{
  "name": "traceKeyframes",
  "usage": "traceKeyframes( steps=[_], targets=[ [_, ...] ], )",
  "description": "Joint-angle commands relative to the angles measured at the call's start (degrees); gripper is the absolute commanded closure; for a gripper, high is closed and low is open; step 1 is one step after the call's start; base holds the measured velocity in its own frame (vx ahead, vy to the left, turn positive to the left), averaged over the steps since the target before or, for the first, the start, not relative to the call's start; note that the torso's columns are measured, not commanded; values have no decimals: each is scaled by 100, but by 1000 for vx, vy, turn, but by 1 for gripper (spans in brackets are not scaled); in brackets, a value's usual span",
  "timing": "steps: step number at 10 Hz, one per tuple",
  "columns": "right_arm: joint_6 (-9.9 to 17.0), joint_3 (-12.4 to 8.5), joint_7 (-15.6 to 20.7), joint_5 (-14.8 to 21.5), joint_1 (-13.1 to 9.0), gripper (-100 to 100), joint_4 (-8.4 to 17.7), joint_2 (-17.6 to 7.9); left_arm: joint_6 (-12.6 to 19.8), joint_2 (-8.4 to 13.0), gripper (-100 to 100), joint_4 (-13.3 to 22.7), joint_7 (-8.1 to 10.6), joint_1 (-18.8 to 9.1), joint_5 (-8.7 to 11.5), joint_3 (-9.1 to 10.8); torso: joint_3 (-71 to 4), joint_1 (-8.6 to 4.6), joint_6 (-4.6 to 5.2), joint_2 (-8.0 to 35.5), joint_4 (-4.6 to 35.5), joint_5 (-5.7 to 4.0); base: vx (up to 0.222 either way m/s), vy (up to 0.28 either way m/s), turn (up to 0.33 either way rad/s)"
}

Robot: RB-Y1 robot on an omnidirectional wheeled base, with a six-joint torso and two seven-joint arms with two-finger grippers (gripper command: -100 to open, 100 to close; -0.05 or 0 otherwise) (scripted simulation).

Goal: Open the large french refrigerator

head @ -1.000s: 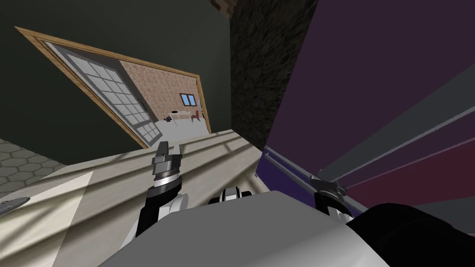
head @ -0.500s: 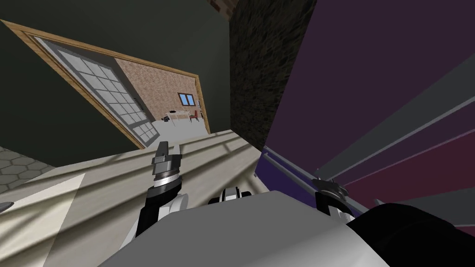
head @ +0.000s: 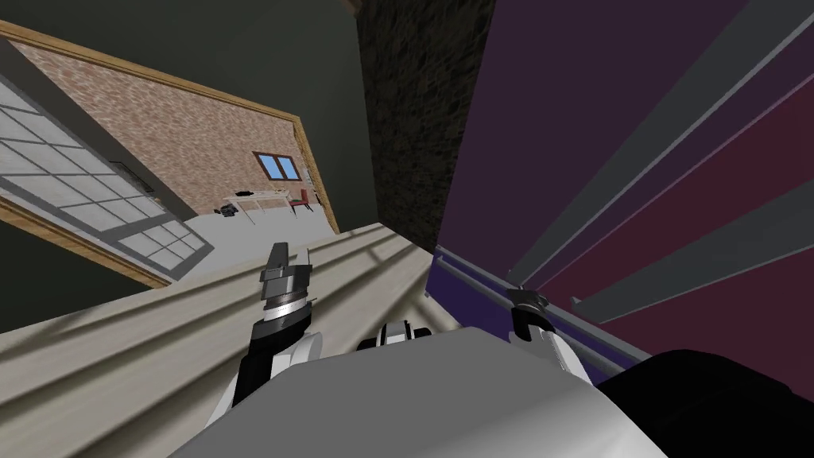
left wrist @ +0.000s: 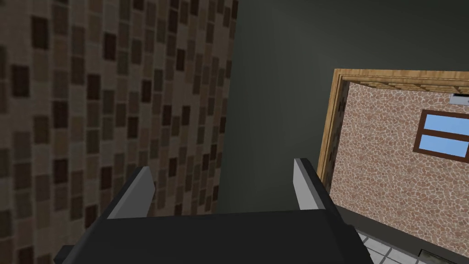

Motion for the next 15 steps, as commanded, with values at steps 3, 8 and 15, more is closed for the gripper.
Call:
traceKeyframes(
  steps=[3, 8, 15],
  targets=[
    [41, 775, 149, 196, -590, 100, 422, -188, 0, 0, 0, 0, 0, -1, 0, -1, 6, 1, 1, 9, 3, 1, 19, 0, -368],
    [105, 1525, 200, 254, -1052, 100, 578, -307, 0, 0, 0, 0, 0, -1, 0, 0, 6, -3, 19, 13, 9, 11, 11, 2, -278],
    [297, 2742, 352, 427, -1877, 100, 1036, -664, 0, 0, 0, 0, 0, -2, 0, 0, 12, 6, 13, 24, 17, 15, 14, 4, -312]
  ],
)
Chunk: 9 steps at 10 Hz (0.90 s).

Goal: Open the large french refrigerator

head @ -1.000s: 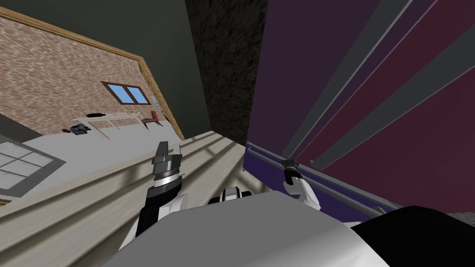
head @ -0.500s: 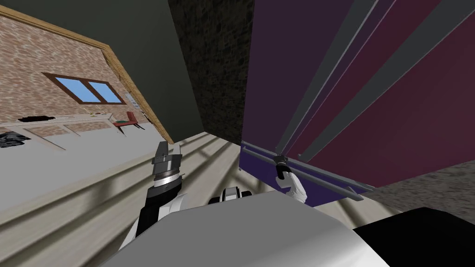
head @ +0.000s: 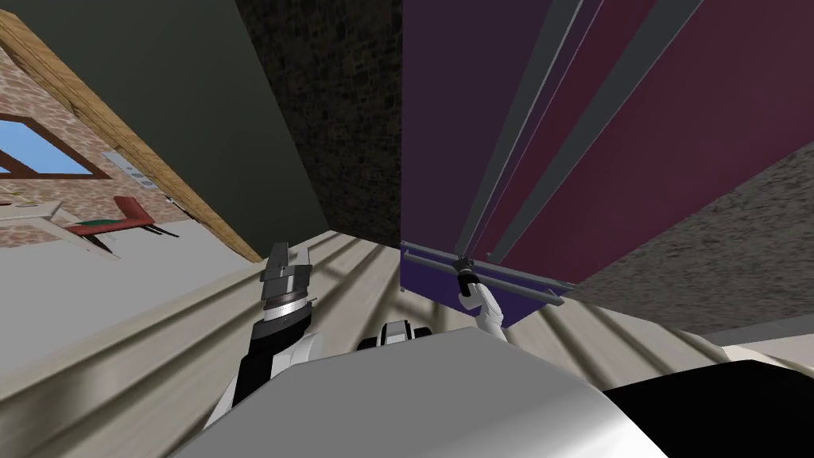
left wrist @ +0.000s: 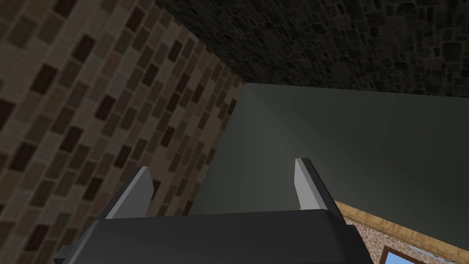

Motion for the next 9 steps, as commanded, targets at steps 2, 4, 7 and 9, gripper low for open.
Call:
traceKeyframes(
  steps=[2, 4, 7, 9],
  targets=[
    [34, 594, 53, 60, -348, 100, 154, -159, 0, 0, 0, 0, 0, 0, 0, 0, 14, -4, 20, 24, 14, 8, 19, 6, -287],
    [98, 1012, 104, 118, -643, 100, 307, -278, 0, 0, 0, 0, 0, -1, 0, 0, 16, -1, 17, 25, 33, 20, 6, 9, -370],
    [262, 1095, 149, 77, -704, -100, 366, -322, 0, 0, 0, 0, 0, -2, 0, -1, 24, 12, -1, 36, 22, 8, -3, -5, -12],
    [390, 1140, 176, 32, -773, -100, 354, -389, 0, 0, 0, 0, 0, -3, 0, -1, 33, 19, 6, 55, 49, 25, -55, -13, 84]
  ],
)
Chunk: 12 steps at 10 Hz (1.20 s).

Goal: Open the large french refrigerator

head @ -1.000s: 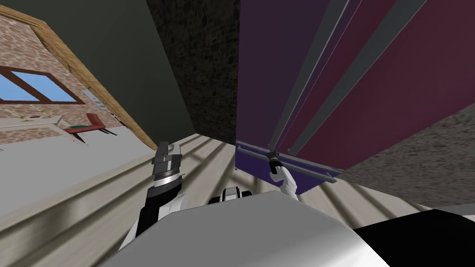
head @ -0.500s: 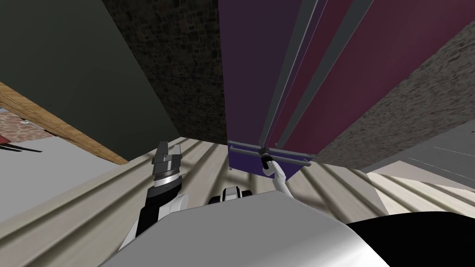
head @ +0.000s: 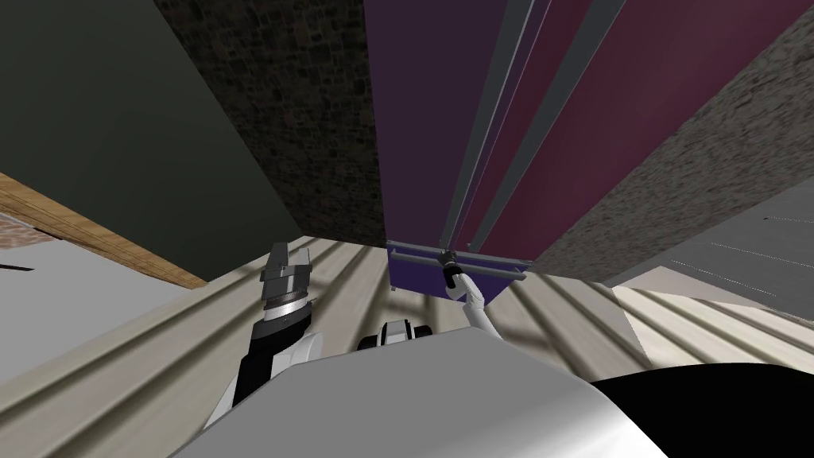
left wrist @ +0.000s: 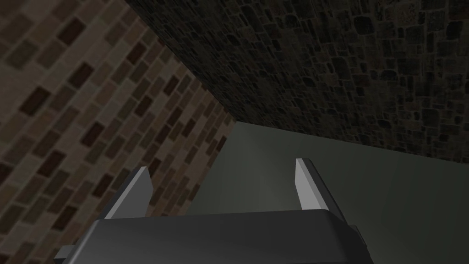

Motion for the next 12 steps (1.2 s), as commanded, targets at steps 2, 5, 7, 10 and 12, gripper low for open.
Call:
traceKeyframes(
  steps=[2, 5, 7, 10, 12],
  targets=[
    [164, -17, 47, -23, -238, -100, 14, -110, 0, 0, 0, 0, 0, 0, 0, 0, 12, 3, 15, 20, 23, 15, -40, -14, 37],
    [434, 78, 103, -116, -382, -100, -12, -251, 0, 0, 0, 0, 0, 0, 0, 0, 15, 7, 12, 25, 29, 18, -47, -24, 56],
    [499, 148, 117, -151, -337, -100, 88, -226, 0, 0, 0, 0, 0, 0, 0, 0, 15, 25, 2, 23, 31, 23, -19, -5, 23],
    [447, 196, 68, -154, -213, 100, 245, -142, 0, 0, 0, 0, 0, 1, 0, 0, -19, -10, -1, -32, 0, 4, 58, 6, 6],
    [565, 36, 18, -51, -140, 100, 182, -69, 0, -1, 0, 0, 0, 1, 0, -1, -30, 2, -12, -54, -52, -28, -5, 163, -134]
  ],
)
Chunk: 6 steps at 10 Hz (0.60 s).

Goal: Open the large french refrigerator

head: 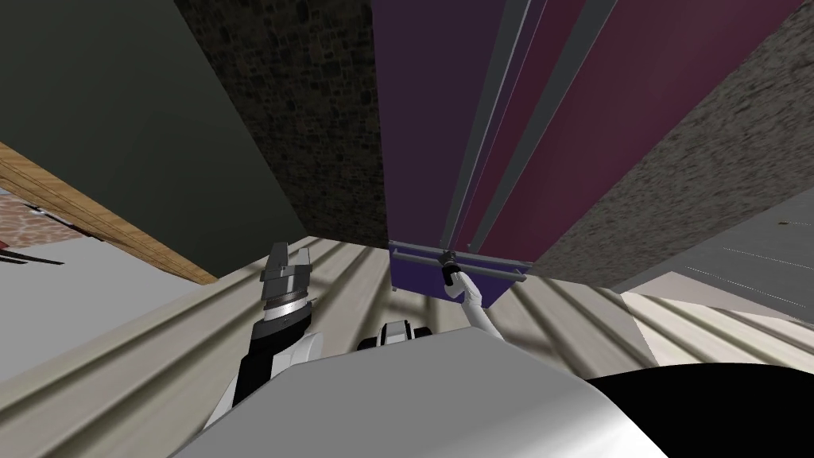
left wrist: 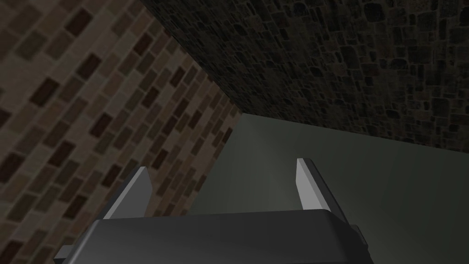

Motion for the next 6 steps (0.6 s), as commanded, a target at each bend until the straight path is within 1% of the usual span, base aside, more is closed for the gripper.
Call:
traceKeyframes(
  steps=[1, 2, 3, 6],
  targets=[
    [155, -191, -62, 108, 95, 100, -99, 73, 0, -1, 0, 0, 0, 0, 0, -1, -7, 21, -4, -10, -9, 3, -40, 251, -136],
    [155, -191, -62, 108, 95, 100, -99, 73, 0, -2, 0, -1, 0, -1, 0, -2, -9, 7, -5, -13, -11, 0, -12, 216, -51],
    [213, -273, -88, 160, 129, 100, -134, 108, 0, -1, 0, -1, 0, -1, 0, -1, -15, -26, -6, -25, -14, -10, -11, 227, -72],
    [385, -519, -165, 316, 231, 100, -238, 214, 0, -1, 0, -1, 0, 0, 0, -1, -14, -24, -3, -22, -13, -9, -14, 280, -162]
  ],
)
